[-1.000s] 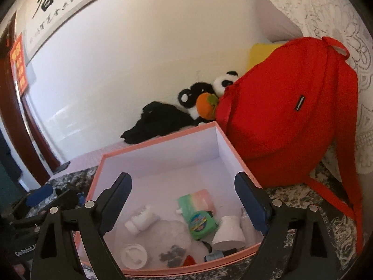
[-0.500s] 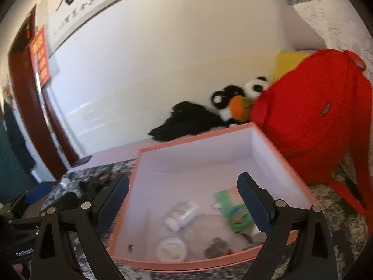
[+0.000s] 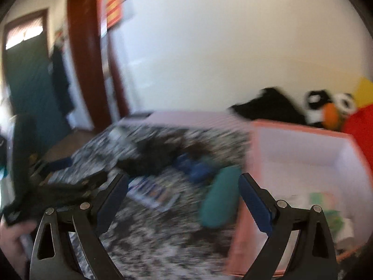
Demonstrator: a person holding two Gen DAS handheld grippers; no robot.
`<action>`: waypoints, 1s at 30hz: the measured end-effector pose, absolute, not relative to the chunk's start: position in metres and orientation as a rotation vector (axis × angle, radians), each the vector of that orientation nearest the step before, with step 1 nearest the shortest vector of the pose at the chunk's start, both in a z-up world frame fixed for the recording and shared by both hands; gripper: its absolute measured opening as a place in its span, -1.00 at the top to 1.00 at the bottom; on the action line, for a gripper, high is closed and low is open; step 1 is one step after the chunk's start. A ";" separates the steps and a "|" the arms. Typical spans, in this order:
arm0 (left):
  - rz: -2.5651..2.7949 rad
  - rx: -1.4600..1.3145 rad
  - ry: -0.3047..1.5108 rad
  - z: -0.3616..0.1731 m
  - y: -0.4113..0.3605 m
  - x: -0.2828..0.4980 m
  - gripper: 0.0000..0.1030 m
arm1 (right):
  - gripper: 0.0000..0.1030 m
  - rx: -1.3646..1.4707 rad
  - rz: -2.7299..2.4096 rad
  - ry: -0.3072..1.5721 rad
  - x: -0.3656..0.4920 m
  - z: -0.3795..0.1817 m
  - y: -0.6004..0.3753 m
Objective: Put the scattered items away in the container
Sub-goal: 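Grasp the black glove with left tool while right tool grasps the battery card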
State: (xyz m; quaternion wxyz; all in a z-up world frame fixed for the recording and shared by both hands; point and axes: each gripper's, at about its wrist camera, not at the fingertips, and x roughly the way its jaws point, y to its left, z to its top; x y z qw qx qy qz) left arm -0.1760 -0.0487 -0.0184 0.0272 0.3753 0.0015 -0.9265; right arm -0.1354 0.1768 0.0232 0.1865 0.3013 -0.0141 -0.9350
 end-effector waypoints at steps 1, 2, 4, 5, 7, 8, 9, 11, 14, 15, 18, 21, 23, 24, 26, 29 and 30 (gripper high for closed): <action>-2.835 1.204 0.046 -0.031 -0.063 -0.183 -0.89 | -0.89 0.891 -2.588 -0.018 -0.141 0.013 0.163; -2.814 1.238 0.070 -0.041 -0.073 -0.188 -0.89 | -0.89 0.932 -2.543 0.004 -0.147 0.002 0.150; -2.773 1.296 0.103 -0.063 -0.089 -0.203 -0.89 | -0.90 1.023 -2.488 0.096 -0.159 -0.025 0.125; -2.766 1.328 0.122 -0.072 -0.093 -0.211 -0.89 | -0.90 1.067 -2.469 0.156 -0.165 -0.040 0.113; -2.774 1.376 0.159 -0.089 -0.094 -0.223 -0.89 | -0.90 1.142 -2.453 0.289 -0.175 -0.070 0.093; -2.776 1.398 0.168 -0.097 -0.094 -0.229 -0.89 | -0.89 1.172 -2.460 0.376 -0.180 -0.085 0.085; -2.770 1.419 0.169 -0.105 -0.094 -0.234 -0.89 | -0.89 1.183 -2.469 0.431 -0.181 -0.093 0.082; -2.764 1.462 0.188 -0.122 -0.094 -0.246 -0.89 | -0.90 1.190 -2.475 0.592 -0.185 -0.114 0.075; -2.766 1.480 0.286 -0.138 -0.097 -0.263 -0.90 | -0.90 1.196 -2.456 0.691 -0.189 -0.134 0.075; -2.774 1.466 0.322 -0.141 -0.099 -0.267 -0.93 | -0.90 1.188 -2.455 0.670 -0.190 -0.135 0.077; -2.821 1.369 0.391 -0.141 -0.101 -0.279 -0.97 | -0.93 1.180 -2.453 0.607 -0.196 -0.136 0.080; -2.834 1.327 0.371 -0.143 -0.099 -0.294 -0.98 | -0.95 1.184 -2.437 0.532 -0.211 -0.140 0.079; -2.833 1.311 0.347 -0.143 -0.097 -0.304 -0.98 | -0.96 1.195 -2.431 0.451 -0.221 -0.142 0.079; -2.829 1.307 0.338 -0.143 -0.098 -0.308 -0.98 | -0.96 1.200 -2.427 0.418 -0.226 -0.143 0.079; -2.819 1.301 0.319 -0.141 -0.095 -0.316 -0.98 | -0.98 1.211 -2.419 0.351 -0.238 -0.146 0.077; -2.857 1.284 0.329 -0.140 -0.096 -0.324 -0.40 | -0.99 1.193 -2.412 0.336 -0.248 -0.148 0.071; -2.866 1.285 0.341 -0.140 -0.098 -0.326 0.57 | -0.99 1.188 -2.402 0.334 -0.252 -0.148 0.069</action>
